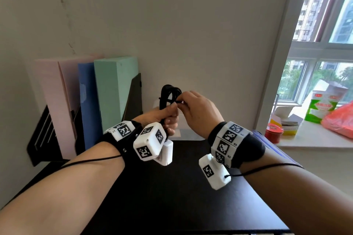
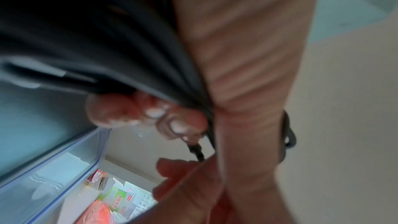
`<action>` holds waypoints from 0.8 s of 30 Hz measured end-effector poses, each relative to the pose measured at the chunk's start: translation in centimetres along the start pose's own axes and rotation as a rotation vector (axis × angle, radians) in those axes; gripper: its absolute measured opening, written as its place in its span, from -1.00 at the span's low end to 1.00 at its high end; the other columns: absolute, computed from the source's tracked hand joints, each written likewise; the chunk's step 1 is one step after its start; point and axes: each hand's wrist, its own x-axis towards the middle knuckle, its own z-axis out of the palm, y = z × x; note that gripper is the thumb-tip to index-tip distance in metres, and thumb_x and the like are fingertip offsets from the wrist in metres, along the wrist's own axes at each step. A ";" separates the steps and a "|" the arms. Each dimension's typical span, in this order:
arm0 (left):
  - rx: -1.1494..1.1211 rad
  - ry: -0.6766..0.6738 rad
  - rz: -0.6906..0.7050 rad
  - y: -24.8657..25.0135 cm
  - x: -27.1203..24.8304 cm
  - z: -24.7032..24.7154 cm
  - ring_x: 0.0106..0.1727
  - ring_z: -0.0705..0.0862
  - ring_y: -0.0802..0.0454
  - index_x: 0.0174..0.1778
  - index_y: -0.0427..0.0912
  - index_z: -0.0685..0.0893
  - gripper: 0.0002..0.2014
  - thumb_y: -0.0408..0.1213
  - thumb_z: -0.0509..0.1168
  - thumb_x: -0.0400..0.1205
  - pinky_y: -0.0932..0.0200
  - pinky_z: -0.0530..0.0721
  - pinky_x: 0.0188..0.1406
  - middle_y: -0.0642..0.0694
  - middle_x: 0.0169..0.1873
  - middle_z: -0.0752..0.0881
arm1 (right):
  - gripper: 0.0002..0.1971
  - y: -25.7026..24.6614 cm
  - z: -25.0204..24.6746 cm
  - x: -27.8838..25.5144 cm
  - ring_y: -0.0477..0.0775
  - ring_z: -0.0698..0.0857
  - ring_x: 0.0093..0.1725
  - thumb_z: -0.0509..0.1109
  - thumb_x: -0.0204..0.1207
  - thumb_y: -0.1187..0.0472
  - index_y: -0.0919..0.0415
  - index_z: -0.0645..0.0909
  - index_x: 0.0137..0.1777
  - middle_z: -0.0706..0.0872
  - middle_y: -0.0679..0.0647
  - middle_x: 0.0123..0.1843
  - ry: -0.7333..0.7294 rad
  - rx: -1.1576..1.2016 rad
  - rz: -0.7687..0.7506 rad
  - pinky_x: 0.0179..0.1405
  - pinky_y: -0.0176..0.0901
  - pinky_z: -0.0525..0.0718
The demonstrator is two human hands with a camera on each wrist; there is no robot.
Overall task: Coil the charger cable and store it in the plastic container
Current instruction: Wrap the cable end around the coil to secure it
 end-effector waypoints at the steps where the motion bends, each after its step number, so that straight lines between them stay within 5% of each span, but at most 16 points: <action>1: -0.018 0.006 -0.002 0.0 0.1 0.1 -0.69 0.43 0.21 -0.50 -0.13 0.57 -0.46 0.20 0.62 -0.04 0.36 0.52 -0.64 0.05 -0.72 0.43 | -0.81 0.1 0.0 -0.2 0.12 0.63 -0.21 0.19 0.65 0.10 0.18 0.54 0.11 0.66 0.05 -0.05 -0.015 -0.031 0.028 -0.21 -0.05 0.62; 4: -0.048 0.047 -0.013 -0.2 0.6 -0.1 -0.72 0.42 0.19 -0.54 -0.14 0.53 -0.33 0.36 0.53 -0.21 0.37 0.52 -0.65 0.04 -0.75 0.41 | -0.84 0.2 -0.1 -0.4 0.07 0.59 -0.28 0.19 0.65 0.09 0.18 0.47 0.03 0.64 -0.01 -0.20 -0.046 -0.003 0.102 -0.28 -0.09 0.57; 10: -0.114 0.010 0.046 -0.6 0.6 -0.1 -0.69 0.44 0.20 -0.46 -0.15 0.52 -0.38 0.33 0.51 -0.04 0.36 0.55 -0.62 0.05 -0.72 0.43 | -0.90 0.0 -0.7 -0.1 -0.11 0.54 -0.32 0.24 0.61 0.13 0.14 0.49 -0.07 0.58 -0.08 -0.28 -0.050 0.294 0.225 -0.34 -0.28 0.53; 15: -0.058 0.017 0.026 -0.6 0.9 0.6 -0.72 0.40 0.21 -0.50 -0.13 0.50 -0.43 0.30 0.52 0.05 0.35 0.52 -0.67 0.07 -0.75 0.40 | -0.92 1.7 -0.5 -0.1 0.19 0.70 -0.23 0.15 0.63 0.17 0.15 0.39 0.02 0.74 0.08 -0.18 -0.073 0.009 0.156 -0.23 0.08 0.71; 19: -0.160 -0.073 0.029 -1.1 1.3 1.8 -0.72 0.41 0.22 -0.49 -0.14 0.51 -0.49 0.23 0.51 0.14 0.35 0.53 -0.67 0.07 -0.76 0.41 | -0.92 2.0 0.2 -0.1 0.18 0.69 -0.24 0.17 0.59 0.30 0.17 0.47 0.01 0.71 0.07 -0.22 0.137 0.189 0.191 -0.23 0.05 0.69; 22: -0.212 -0.168 0.023 -1.5 1.7 2.4 -0.72 0.44 0.23 -0.48 -0.14 0.55 -0.58 0.15 0.48 0.28 0.37 0.54 -0.64 0.07 -0.76 0.46 | -0.82 1.6 0.9 0.4 -0.03 0.66 -0.23 0.20 0.55 0.36 0.10 0.59 -0.05 0.67 -0.10 -0.27 0.320 0.422 0.309 -0.17 -0.25 0.63; 24: -0.217 -0.195 0.033 -1.4 1.8 2.5 -0.72 0.45 0.23 -0.47 -0.14 0.55 -0.59 0.14 0.47 0.31 0.38 0.53 -0.64 0.08 -0.76 0.47 | -0.78 1.3 1.1 0.9 -0.08 0.66 -0.22 0.24 0.53 0.36 0.02 0.60 -0.15 0.67 -0.17 -0.28 0.367 0.561 0.377 -0.12 -0.28 0.64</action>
